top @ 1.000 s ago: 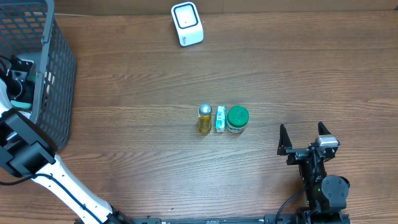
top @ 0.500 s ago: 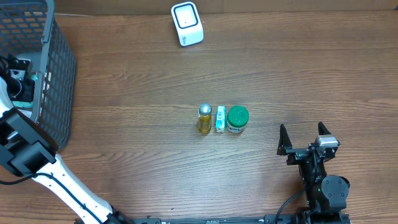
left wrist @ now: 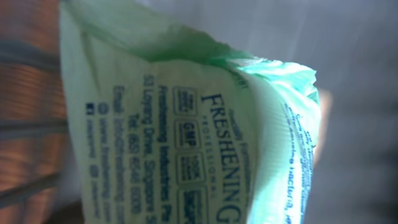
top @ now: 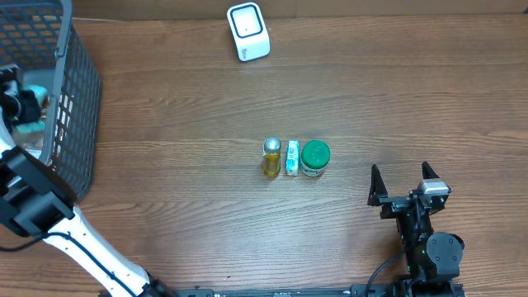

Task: Scan the item barcode

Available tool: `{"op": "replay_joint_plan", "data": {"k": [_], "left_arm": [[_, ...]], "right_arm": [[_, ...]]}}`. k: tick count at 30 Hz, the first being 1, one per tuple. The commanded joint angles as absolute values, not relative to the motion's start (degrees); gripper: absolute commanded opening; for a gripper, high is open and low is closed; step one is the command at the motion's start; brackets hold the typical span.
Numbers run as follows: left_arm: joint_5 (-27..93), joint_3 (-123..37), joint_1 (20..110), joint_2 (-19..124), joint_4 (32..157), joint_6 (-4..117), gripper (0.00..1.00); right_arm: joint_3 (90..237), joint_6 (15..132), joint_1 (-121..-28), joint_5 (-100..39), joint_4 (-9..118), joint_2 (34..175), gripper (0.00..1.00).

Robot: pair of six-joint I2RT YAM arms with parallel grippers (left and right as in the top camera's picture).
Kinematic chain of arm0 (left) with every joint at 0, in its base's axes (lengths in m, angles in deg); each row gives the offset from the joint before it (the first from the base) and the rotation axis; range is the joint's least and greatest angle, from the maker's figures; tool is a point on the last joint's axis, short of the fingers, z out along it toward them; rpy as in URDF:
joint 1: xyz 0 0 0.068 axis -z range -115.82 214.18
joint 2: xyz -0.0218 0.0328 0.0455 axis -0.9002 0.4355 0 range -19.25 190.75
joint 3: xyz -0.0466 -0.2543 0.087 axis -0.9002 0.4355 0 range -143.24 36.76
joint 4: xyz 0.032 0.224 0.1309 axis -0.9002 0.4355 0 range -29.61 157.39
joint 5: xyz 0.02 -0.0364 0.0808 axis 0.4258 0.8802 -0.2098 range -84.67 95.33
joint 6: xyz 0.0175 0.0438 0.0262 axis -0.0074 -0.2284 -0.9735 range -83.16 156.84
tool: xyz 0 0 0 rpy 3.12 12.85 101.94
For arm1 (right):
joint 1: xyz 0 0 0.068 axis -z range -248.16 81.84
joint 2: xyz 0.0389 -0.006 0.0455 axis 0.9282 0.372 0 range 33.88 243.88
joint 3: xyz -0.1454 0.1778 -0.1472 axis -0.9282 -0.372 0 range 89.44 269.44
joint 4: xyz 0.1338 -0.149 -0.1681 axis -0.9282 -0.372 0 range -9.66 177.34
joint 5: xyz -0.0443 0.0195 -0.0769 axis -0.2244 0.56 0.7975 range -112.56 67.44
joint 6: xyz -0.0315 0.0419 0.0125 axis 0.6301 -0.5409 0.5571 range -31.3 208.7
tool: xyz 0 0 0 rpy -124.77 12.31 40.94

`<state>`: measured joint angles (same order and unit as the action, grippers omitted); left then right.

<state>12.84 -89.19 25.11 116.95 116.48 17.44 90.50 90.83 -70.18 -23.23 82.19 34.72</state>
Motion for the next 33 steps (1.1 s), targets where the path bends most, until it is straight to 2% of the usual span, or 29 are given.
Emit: {"op": "replay_joint_plan", "data": {"k": [1,6,13,22,33], "left_arm": [[15.48,-94.72,25.64,105.85,115.72,25.55,0.08],[13.75,-95.12,25.57,99.84,115.98,25.72,0.13],[5.82,-89.3,25.57,99.57,119.21,25.68,0.14],[1.78,-68.71,25.55,99.57,108.92,21.4,0.21],[1.67,-59.88,25.48,99.57,100.29,21.33,0.23]], "right_arm": [[89.88,90.65,-70.51,-23.27,82.52,34.07,1.0],[89.88,90.65,-70.51,-23.27,82.52,34.07,1.0],[89.88,90.65,-70.51,-23.27,82.52,34.07,1.0],[89.88,90.65,-70.51,-23.27,82.52,34.07,1.0],[89.88,90.65,-70.51,-23.27,82.52,34.07,1.0]]}}
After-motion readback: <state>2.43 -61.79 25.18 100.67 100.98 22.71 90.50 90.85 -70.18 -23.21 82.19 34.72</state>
